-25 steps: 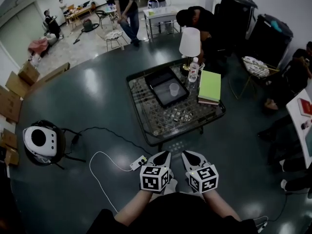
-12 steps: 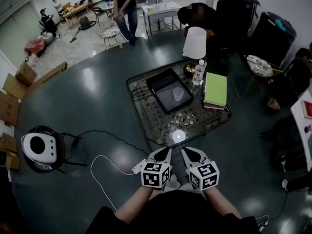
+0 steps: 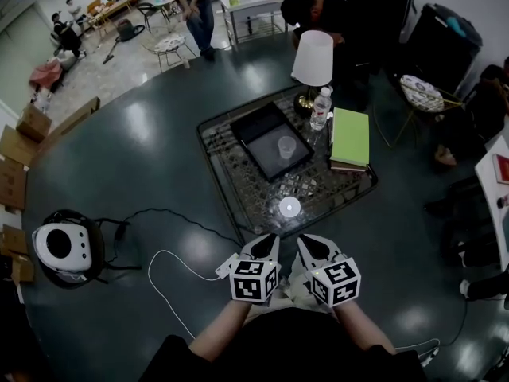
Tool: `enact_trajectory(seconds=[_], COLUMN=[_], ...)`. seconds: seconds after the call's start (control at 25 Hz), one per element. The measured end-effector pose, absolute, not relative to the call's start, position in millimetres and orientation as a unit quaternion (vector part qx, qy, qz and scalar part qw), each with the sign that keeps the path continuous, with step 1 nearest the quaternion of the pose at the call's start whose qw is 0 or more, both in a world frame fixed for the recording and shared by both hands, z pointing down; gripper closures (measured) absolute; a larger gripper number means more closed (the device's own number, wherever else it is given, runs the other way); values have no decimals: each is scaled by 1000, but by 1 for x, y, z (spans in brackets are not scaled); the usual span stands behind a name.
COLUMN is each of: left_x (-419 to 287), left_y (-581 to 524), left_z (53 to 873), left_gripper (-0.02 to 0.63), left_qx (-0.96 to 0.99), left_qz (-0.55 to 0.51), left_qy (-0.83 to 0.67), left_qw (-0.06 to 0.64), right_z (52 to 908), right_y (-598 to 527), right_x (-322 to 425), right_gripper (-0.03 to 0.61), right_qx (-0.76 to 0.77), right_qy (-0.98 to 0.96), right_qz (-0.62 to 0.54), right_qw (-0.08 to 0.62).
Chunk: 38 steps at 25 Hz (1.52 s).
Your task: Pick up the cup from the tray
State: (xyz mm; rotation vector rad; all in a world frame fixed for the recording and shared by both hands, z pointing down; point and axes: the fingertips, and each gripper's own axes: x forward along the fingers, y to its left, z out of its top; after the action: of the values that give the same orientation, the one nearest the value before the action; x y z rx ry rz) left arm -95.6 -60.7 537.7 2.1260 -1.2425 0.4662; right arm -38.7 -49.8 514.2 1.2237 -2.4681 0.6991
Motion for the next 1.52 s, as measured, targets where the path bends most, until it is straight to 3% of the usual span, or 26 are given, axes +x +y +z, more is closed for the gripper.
enact_trajectory(seconds=[1.52], left_x=[-51], left_y=[-264], left_z=[594], left_gripper=[583], left_qx=[758], left_qz=[219], left_qy=[-526], left_qw=[317], right_z=[554], right_y=[-258], right_x=[24], right_gripper=[568], right_qx=[378], right_qy=[-865], right_qz=[256], right_qw=[207])
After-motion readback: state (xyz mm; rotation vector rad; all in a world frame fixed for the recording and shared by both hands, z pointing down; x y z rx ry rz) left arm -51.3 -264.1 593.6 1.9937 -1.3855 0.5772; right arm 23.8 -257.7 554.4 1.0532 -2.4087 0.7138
